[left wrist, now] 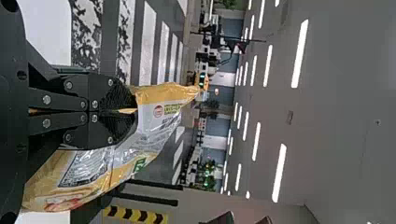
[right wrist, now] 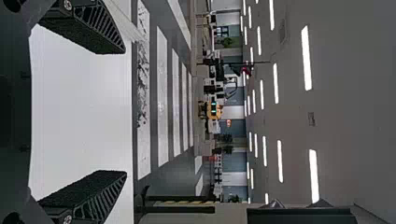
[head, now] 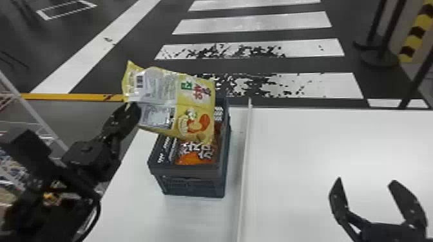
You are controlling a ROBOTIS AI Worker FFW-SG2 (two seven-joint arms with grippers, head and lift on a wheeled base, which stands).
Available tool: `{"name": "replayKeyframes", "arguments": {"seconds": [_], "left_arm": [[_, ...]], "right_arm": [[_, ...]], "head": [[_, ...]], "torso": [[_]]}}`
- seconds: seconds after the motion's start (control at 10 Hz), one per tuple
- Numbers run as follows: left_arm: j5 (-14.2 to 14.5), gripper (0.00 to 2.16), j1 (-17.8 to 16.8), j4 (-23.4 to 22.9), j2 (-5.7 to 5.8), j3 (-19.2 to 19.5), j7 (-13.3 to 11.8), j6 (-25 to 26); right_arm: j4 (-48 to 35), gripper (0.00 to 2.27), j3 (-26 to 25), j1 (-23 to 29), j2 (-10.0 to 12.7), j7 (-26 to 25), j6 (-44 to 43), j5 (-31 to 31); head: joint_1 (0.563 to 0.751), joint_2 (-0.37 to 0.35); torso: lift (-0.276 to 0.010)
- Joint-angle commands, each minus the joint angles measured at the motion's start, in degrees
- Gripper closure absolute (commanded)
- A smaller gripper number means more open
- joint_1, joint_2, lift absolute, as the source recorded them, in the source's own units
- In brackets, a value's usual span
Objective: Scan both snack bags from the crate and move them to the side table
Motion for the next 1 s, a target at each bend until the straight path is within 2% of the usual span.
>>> {"name": "replayKeyframes", "arguments": {"seconds": [0.0,0.1,0.3,0.6,0.9], "left_arm": [[0.56,2.14,0.14,-0.22,-0.14,-2.73,-0.05,-0.02],[0.30,2.14,-0.03,-0.31,-0.32,-5.28,-0.05,-0.02],[-1.99,2.14,-0.47,-0.22,-0.58,-11.43,0.30,-0.02],[-8.85,2.14,-1.53,3.65,-0.76,-22.24,1.71,-1.25],[-12.10,2.14,-3.55,13.14,-0.85,-31.56,4.61,-11.44]], "right_arm": [[-0.57,0.07,-0.08,0.47,0.02,0.00,-0.14,0.10],[-1.01,0.07,-0.44,0.64,0.02,-0.09,-0.14,0.10],[-1.98,0.07,-1.40,1.43,0.28,-0.09,-0.32,0.10],[-3.56,0.07,-3.78,1.78,0.81,-0.09,-0.14,0.10],[-5.32,0.07,-5.71,2.22,0.81,-0.09,1.26,0.10]], "head": [[0.695,0.186],[0.695,0.168],[0.695,0.098],[0.695,-0.009],[0.695,-0.134]], "torso": [[-0.099],[-0.099],[-0.099],[-0.099],[-0.099]]}}
